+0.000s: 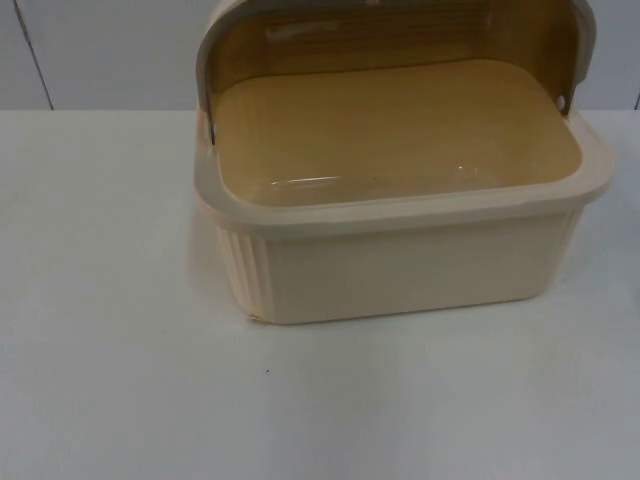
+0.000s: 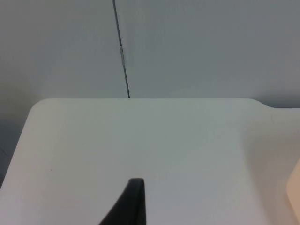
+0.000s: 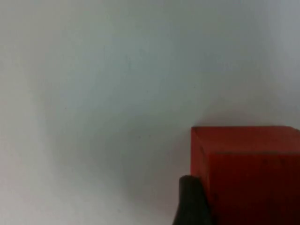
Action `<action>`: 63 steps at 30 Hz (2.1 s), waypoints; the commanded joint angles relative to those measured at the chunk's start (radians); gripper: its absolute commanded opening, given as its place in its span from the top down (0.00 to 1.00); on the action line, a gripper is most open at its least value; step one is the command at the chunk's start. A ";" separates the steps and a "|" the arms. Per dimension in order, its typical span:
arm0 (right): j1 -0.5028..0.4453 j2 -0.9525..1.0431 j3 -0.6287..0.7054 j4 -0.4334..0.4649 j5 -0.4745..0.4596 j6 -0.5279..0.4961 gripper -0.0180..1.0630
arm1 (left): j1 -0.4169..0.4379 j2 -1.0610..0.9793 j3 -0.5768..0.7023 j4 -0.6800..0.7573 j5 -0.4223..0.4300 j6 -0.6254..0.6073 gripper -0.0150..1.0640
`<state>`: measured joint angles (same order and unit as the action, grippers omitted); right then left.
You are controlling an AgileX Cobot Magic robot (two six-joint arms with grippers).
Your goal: Open the box lid with the left hand, place the block into the box with the right hand, then close the box lid with the left hand.
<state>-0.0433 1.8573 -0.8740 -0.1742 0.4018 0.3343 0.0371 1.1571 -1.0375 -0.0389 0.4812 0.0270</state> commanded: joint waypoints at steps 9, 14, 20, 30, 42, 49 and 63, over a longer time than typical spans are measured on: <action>-0.003 -0.100 -0.004 -0.002 0.017 0.005 0.98 | -0.001 -0.005 0.004 0.004 -0.016 -0.003 0.02; -0.003 -0.243 -0.086 -0.005 0.043 -0.017 0.98 | -0.001 -0.005 0.004 0.004 -0.016 -0.003 0.02; -0.002 -0.370 -0.358 0.018 0.145 -0.122 0.98 | -0.001 -0.005 0.004 0.004 -0.019 -0.003 0.02; 0.034 -0.475 -0.688 0.477 0.233 -0.568 0.98 | -0.001 -0.005 0.004 0.004 -0.017 -0.003 0.02; 0.485 -0.484 -0.649 0.293 0.023 -0.544 0.99 | -0.001 -0.005 0.004 0.004 -0.008 -0.003 0.02; 0.533 -0.476 -0.448 0.220 -0.123 -0.391 0.99 | -0.001 -0.005 0.004 0.030 0.016 -0.003 0.02; 0.577 -0.406 -0.086 0.212 -0.261 -0.375 0.99 | -0.001 0.017 0.006 0.028 0.012 -0.003 0.02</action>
<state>0.5334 1.4368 -0.9642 0.0492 0.1393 -0.0399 0.0371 1.1649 -1.0375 -0.0127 0.4952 0.0270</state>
